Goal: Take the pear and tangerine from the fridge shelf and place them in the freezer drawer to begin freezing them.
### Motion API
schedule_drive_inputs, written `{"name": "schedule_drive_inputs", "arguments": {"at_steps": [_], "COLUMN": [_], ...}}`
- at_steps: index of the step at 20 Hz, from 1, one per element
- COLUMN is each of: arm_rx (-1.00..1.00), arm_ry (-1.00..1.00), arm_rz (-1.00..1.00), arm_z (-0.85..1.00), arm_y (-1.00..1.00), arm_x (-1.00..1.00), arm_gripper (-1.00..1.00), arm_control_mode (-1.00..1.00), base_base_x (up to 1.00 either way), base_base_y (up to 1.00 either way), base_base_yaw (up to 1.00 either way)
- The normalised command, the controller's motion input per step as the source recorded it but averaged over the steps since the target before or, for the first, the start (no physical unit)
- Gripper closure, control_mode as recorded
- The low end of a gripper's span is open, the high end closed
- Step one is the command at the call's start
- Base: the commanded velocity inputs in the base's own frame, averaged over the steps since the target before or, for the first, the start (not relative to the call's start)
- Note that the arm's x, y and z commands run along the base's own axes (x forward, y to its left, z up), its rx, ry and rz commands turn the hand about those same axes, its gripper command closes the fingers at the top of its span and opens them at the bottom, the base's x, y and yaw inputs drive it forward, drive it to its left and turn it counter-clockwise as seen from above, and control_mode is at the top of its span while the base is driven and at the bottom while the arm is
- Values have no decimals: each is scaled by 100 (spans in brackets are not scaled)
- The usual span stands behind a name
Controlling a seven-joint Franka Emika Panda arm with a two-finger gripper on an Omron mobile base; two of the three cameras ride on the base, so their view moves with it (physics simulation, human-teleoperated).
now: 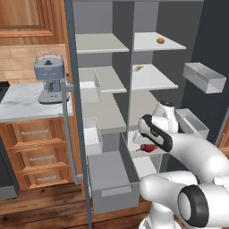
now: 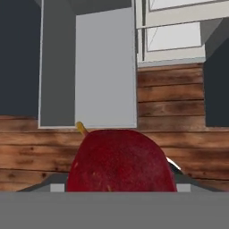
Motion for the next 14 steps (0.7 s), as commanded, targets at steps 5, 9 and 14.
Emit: {"name": "schedule_drive_inputs", "arguments": {"at_steps": [5,9,14], "arm_rx": [0,0,0], "arm_ry": [0,0,1], "arm_rz": [5,4,1], "arm_z": [-54,-60,-52], "arm_y": [4,13,31], "arm_x": [42,39,31], "arm_gripper": [100,100,100], "arm_control_mode": [-100,-100,-100], "base_base_x": [0,0,0], "base_base_y": [0,0,0], "base_base_yaw": [0,0,0]}}
